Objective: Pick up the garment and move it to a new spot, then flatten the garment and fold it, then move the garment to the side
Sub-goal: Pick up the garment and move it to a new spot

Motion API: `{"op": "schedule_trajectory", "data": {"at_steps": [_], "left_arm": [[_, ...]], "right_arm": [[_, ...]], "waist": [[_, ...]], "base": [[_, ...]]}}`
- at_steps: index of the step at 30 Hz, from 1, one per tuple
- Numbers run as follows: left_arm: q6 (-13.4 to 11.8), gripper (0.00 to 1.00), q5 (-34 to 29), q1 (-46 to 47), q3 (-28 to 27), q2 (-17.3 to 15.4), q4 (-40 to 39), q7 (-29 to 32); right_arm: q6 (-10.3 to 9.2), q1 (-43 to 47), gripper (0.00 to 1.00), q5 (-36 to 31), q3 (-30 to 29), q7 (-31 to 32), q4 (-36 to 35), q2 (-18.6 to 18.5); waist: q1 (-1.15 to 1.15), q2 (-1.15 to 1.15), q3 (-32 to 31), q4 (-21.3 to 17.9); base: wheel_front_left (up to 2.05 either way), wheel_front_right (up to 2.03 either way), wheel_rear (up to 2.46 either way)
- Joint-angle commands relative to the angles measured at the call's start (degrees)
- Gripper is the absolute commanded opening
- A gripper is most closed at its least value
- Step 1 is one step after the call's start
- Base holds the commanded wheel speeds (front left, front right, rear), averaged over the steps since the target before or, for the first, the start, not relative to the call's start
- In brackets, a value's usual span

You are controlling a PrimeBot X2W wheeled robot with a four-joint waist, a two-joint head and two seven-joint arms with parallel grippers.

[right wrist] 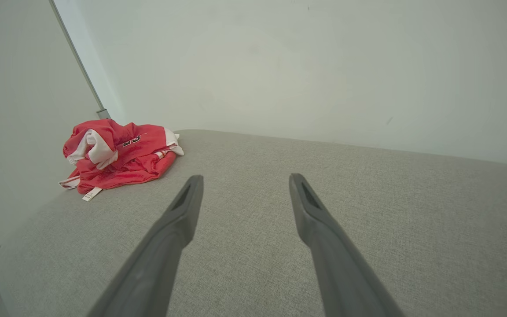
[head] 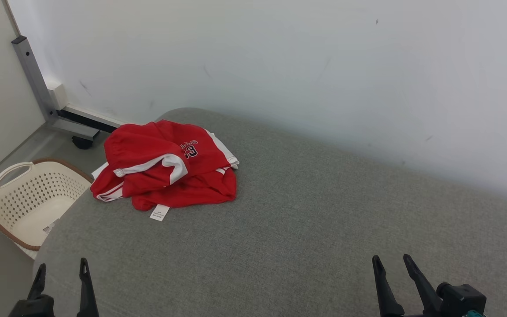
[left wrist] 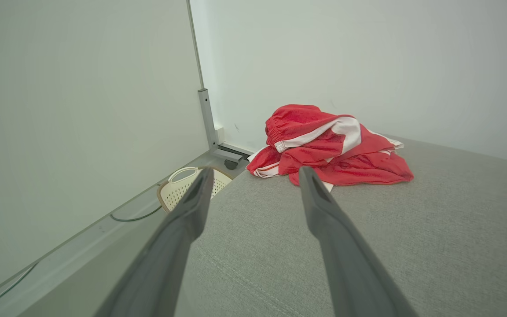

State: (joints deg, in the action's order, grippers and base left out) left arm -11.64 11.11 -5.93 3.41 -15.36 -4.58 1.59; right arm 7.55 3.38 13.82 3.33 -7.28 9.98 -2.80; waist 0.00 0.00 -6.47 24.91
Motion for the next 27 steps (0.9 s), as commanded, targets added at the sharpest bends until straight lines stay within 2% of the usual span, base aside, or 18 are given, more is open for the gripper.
{"op": "schedule_trajectory", "data": {"at_steps": [1,9,14,21,24,27], "left_arm": [[-0.11,1.00,0.59,-0.76,-0.19,-0.22,-0.26,-0.28],[-1.39,1.00,1.32,0.10,-1.05,0.54,-0.03,-0.84],[-0.26,1.00,2.79,4.81,-1.60,-0.20,0.94,-0.71],[4.06,1.00,6.54,18.82,-4.17,-4.80,6.62,2.04],[6.24,1.00,8.84,25.50,-5.94,-7.22,10.94,2.83],[7.49,1.00,9.59,30.96,-7.54,-11.15,14.58,5.37]], "right_arm": [[-0.12,-0.55,1.00,0.20,0.02,-0.39,0.02,-0.16],[-0.12,-0.84,1.00,0.29,0.38,-0.22,0.85,-0.15],[-0.12,-2.15,1.00,-0.28,0.80,0.05,0.27,-0.18],[-0.12,-5.14,1.00,-0.90,1.84,0.18,-0.67,-0.16],[-0.12,-7.15,1.00,-0.97,2.66,0.02,-1.03,-0.17],[-0.12,-10.16,1.00,-0.87,3.26,-0.42,-1.45,-0.17]], "waist": [[0.00,0.00,0.08,0.46],[0.00,0.00,0.59,-0.24],[0.00,0.00,2.18,-2.09],[0.00,0.00,5.98,-8.31],[0.00,0.00,8.42,-12.31],[0.00,0.00,11.36,-16.96]], "base": [[0.00,0.00,0.00],[0.00,0.00,0.00],[0.00,0.00,0.00],[0.00,0.00,0.00],[0.00,0.00,0.00],[0.00,0.00,0.00]]}}
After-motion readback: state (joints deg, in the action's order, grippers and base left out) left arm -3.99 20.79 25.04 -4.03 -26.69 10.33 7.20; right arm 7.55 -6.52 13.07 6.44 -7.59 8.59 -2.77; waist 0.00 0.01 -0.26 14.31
